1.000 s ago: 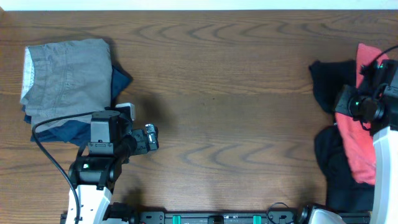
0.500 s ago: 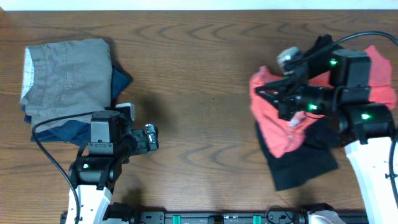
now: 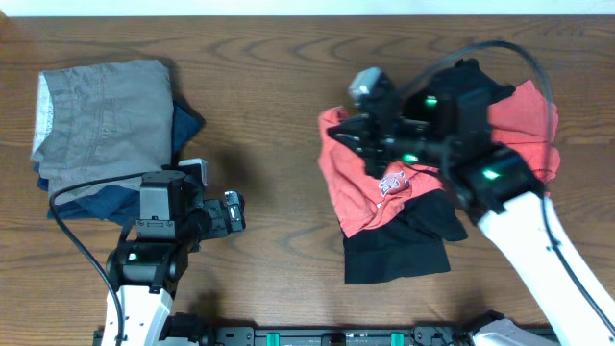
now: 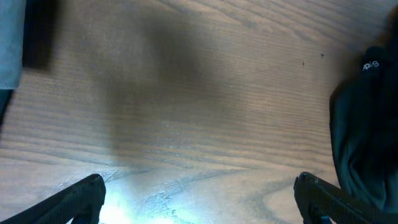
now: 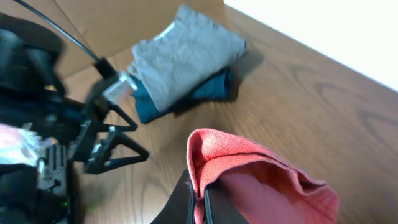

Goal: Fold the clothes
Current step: 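Drag the red shirt leftward toward the table center with the right gripper, then grasp the red shirt's left edge with the left gripper and pull left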

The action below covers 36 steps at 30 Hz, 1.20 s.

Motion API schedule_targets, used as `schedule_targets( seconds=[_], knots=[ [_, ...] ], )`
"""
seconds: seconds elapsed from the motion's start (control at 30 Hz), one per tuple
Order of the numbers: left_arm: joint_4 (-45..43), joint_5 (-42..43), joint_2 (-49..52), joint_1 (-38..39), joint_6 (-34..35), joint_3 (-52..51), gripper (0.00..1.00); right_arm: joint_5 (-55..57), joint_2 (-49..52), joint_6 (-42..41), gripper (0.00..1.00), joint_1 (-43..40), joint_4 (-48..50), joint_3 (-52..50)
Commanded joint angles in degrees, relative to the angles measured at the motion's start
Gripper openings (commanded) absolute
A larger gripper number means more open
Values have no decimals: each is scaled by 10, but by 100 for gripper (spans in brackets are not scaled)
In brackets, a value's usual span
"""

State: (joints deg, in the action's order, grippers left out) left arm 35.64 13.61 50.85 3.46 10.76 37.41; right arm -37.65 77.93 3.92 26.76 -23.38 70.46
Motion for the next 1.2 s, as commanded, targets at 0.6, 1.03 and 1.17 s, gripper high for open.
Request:
schedule_targets(
  seconds=[0.6,1.03,1.17],
  knots=[
    [-150,111,66,0,88,11,98,270,60,-205,99,-53,-120,10],
    [-341,134,340,130,224,11,98,289,9,-204,99,-209,-376,10],
    [-392,134,411,163,261,11,98,289,9,-204,99,-238,-409,10]
  ],
)
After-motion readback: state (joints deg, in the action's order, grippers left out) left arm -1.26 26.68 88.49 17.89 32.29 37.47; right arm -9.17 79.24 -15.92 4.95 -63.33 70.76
